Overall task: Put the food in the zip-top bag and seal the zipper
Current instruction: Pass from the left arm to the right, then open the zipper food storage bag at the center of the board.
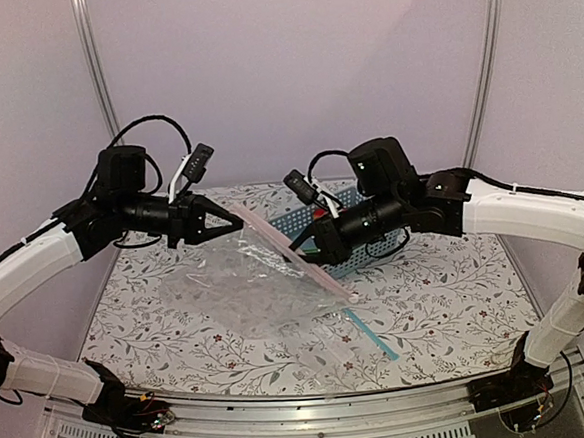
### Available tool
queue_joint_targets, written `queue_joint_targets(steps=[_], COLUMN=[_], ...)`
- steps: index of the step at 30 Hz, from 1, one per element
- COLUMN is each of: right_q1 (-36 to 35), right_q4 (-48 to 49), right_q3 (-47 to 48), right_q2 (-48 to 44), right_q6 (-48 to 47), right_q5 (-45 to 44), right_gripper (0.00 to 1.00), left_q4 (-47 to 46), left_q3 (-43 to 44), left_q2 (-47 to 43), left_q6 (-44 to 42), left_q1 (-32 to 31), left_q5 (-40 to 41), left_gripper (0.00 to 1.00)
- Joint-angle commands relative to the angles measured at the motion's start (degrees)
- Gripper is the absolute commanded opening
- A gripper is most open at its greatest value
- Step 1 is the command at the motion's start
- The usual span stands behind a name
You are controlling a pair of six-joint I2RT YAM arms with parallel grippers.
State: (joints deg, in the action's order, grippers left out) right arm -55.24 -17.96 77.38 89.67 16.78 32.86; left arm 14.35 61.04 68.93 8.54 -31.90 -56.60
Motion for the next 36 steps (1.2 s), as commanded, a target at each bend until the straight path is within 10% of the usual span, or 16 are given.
queue_joint_targets(steps=[1,4,9,12,18,27,36], right_q1=[-1.3,-3.0,-6.1,-7.1,-7.2,-9.3,-10.4], right_q4=[5.7,6.6,6.4,4.7,-0.2,0.3,3.7], right_q3=[-2.3,-3.1,-3.0,-2.4,-0.7,4.8,7.4], right_q2=[-2.2,-3.2,-5.1,-6.2,-7.5,0.3,5.6], right_q6=[4.1,5.0,6.1,7.0,8.0,10.6,12.8], right_q5=[-3.2,-7.9,-18.8,-26.7,-40.6,-45.4,-42.3], right_gripper=[0.00,0.00,0.00,0.00,0.00,0.00,0.00], left_q4=[0.9,1.0,1.3,1.6,3.5,-5.6,-12.3], left_q3=[1.3,1.4,1.4,1.7,3.7,-6.1,-7.9], left_q2=[0.6,0.4,-2.0,-5.3,-12.2,-12.2,-5.3], left_q6=[-0.7,-0.6,-1.0,-1.9,2.3,27.1,34.3], left_q1=[-0.8,-0.8,-0.4,-0.1,-0.2,-4.4,-11.4], left_q5=[2.6,4.3,11.9,22.6,39.3,38.9,36.1], left_gripper=[0.00,0.10,0.84,0.99,1.00,0.97,0.96])
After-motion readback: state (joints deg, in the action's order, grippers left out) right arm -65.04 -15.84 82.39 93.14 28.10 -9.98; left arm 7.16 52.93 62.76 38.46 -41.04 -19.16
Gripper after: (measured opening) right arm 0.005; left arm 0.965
